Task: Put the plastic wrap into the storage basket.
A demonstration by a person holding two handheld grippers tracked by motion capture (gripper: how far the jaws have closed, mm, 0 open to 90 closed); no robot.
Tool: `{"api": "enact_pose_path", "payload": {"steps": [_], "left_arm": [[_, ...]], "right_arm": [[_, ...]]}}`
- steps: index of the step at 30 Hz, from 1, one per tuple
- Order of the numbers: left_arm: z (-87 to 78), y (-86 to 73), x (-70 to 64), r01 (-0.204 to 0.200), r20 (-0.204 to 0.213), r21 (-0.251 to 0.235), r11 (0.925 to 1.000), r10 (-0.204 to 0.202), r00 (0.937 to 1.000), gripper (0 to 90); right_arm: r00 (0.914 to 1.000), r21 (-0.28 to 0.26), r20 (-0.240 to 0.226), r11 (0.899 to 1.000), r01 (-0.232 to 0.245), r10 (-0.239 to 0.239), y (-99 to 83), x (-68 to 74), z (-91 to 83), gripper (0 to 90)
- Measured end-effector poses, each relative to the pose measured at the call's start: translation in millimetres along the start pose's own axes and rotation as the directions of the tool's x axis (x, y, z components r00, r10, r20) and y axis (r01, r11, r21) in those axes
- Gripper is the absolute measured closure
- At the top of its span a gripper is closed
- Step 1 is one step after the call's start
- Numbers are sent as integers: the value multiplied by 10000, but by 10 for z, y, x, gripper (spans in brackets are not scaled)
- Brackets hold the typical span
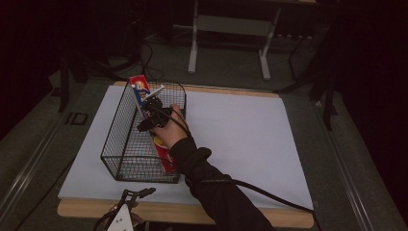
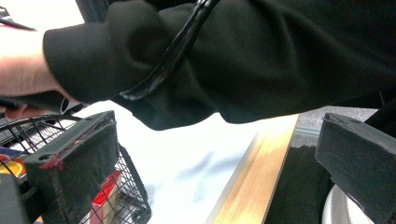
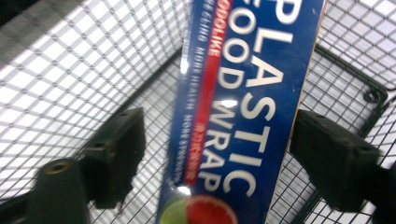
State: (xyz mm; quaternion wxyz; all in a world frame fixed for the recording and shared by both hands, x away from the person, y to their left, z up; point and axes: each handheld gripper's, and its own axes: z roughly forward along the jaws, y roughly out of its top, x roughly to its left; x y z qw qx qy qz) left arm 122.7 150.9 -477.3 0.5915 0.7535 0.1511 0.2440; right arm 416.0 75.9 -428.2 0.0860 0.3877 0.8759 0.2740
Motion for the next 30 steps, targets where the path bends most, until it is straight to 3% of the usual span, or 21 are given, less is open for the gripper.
{"api": "enact_pose_path", "payload": {"steps": [2,5,7,10,16,24,30], "left_arm": [[6,-3,0,11,4,24,10000,-11,10000,1],[21,-5,1,35,29,74,10000,-35,10000,1],[32,-8,-2,13,45,140,9999,-13,10000,1],[39,-11,1,16,37,173,9998,-17,10000,1],[56,-14,2,38,42,230,9997,-39,10000,1],[67,-26,17,65,30,254,9997,-66,10000,1],[76,-29,21,51,32,294,9996,-52,10000,1]], "right_arm": [[9996,-103,-254,9998,148,-150,-9,-2,-71,131],[9988,-414,15,9980,482,-482,-31,-19,-183,134],[9973,-680,-231,9954,677,-694,-79,-75,-289,132],[9961,-888,-243,9926,829,-854,-140,-155,-388,129],[9966,-967,-323,9927,725,-759,-250,-315,-528,128],[9973,-1218,-40,9899,721,-731,-348,-503,-739,132],[9981,-1674,-105,9842,583,-609,-498,-648,-947,155]]}}
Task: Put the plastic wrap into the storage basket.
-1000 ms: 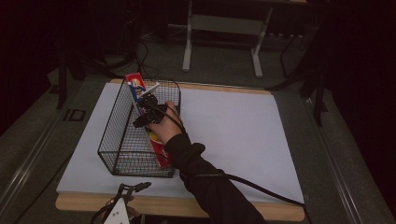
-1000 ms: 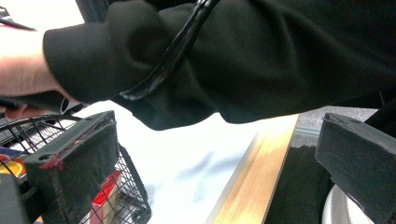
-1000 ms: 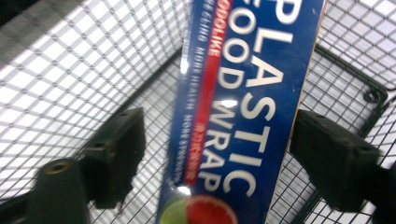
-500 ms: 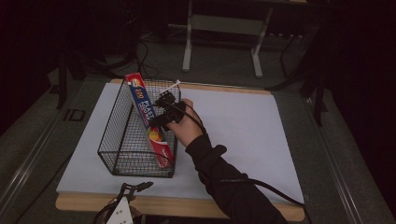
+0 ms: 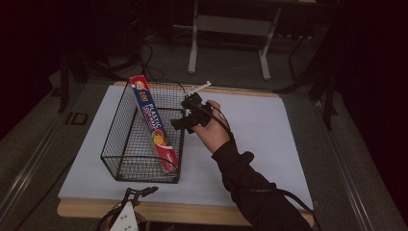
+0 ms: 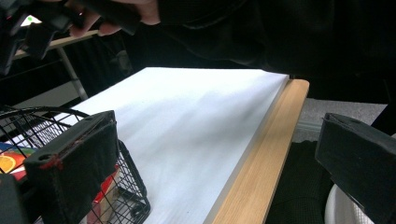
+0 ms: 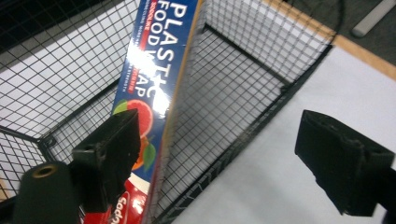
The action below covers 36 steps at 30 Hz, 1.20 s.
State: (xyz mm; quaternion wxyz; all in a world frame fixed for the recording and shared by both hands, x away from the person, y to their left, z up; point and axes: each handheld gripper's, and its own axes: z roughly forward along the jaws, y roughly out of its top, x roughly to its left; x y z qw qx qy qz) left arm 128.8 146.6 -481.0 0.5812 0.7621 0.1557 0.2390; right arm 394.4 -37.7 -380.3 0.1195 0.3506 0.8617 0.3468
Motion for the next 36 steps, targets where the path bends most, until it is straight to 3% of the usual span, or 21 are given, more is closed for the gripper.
{"api": "enact_pose_path", "payload": {"steps": [5,16,22,32,36], "left_arm": [[-1,2,-3,-7,-22,-6,10000,7,10000,1],[9,0,-6,-36,-1,46,10000,36,10000,1],[14,3,-7,-58,-1,48,10000,58,10000,1],[18,2,-8,-1,36,63,10000,1,10000,1],[17,2,-10,4,45,47,10000,-4,10000,1]], "right_arm": [[10000,-65,-20,10000,37,-37,-105,-58,-97,154],[9998,-307,-202,9995,84,-91,-520,-205,-356,150],[9997,-309,-100,9992,236,-239,-720,-239,-404,150],[9999,-503,-120,9987,87,-93,-1075,-294,-512,150],[9996,-477,64,9985,275,-272,-1240,-296,-566,150]]}}
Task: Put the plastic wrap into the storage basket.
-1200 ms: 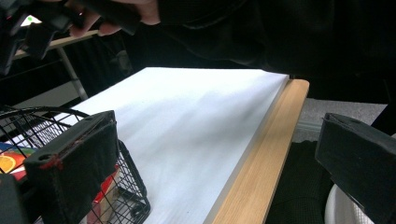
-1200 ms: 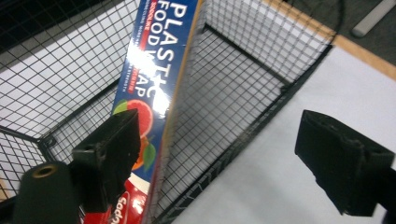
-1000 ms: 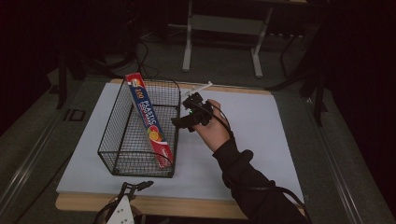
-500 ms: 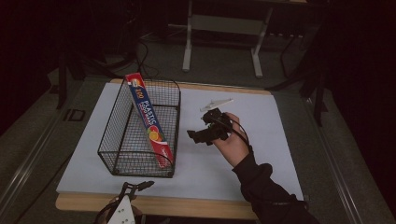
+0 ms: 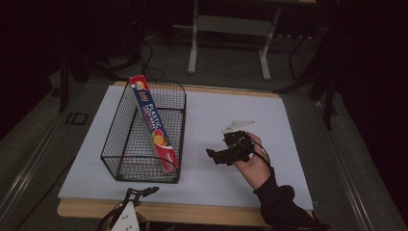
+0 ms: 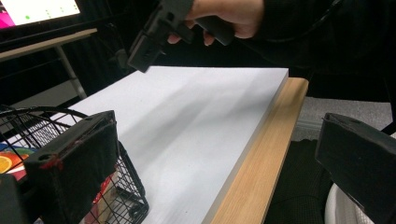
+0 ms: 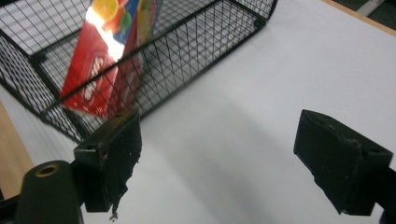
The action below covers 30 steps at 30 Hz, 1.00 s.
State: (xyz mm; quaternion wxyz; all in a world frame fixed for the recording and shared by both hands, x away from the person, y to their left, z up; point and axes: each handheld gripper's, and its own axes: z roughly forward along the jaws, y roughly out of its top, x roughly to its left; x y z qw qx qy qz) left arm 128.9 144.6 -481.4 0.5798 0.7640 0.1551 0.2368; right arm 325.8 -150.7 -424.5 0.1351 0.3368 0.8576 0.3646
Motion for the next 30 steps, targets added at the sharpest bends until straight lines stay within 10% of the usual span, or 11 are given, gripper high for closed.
{"api": "enact_pose_path", "payload": {"steps": [18,30], "left_arm": [[12,-4,1,7,44,86,10000,-7,10000,1],[13,-9,0,34,152,117,9999,-35,9999,1]], "right_arm": [[9991,42,-88,9991,-421,421,-543,-21,-14,150],[9997,-167,100,9996,222,-220,-656,2,63,137]]}}
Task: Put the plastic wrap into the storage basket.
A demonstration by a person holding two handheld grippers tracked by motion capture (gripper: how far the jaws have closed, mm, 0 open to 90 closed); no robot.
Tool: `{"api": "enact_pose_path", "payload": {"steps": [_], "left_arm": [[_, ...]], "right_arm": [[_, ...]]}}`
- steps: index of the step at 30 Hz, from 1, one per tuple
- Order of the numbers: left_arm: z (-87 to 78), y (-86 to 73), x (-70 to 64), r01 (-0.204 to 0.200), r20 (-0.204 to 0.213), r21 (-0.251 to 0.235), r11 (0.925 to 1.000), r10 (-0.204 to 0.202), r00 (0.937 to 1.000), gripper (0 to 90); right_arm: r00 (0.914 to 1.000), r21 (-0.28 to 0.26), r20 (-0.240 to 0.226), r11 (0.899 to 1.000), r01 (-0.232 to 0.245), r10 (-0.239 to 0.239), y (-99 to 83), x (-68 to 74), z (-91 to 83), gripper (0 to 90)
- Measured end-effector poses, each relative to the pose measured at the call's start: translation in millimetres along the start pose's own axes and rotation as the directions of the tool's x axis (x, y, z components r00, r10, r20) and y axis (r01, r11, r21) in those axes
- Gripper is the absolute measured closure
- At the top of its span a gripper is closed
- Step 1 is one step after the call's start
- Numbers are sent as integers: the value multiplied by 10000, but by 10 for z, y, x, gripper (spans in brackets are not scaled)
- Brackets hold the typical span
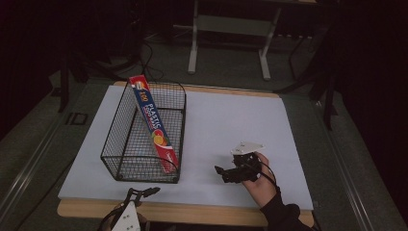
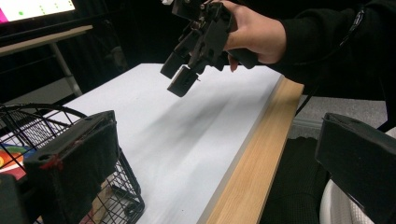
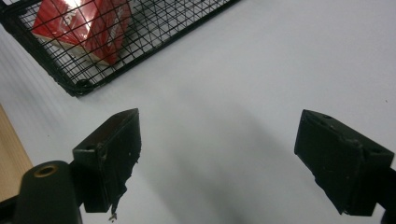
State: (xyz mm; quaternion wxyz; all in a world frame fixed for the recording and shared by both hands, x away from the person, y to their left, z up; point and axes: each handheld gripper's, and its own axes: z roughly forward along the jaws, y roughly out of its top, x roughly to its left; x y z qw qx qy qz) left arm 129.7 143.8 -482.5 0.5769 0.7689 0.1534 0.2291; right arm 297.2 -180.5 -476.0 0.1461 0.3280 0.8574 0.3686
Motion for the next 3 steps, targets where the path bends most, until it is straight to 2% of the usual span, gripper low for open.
{"api": "enact_pose_path", "payload": {"steps": [3], "left_arm": [[2,0,-3,-9,-8,16,10000,9,10000,1]], "right_arm": [[9998,163,59,9997,203,-204,-5,13,26,138]]}}
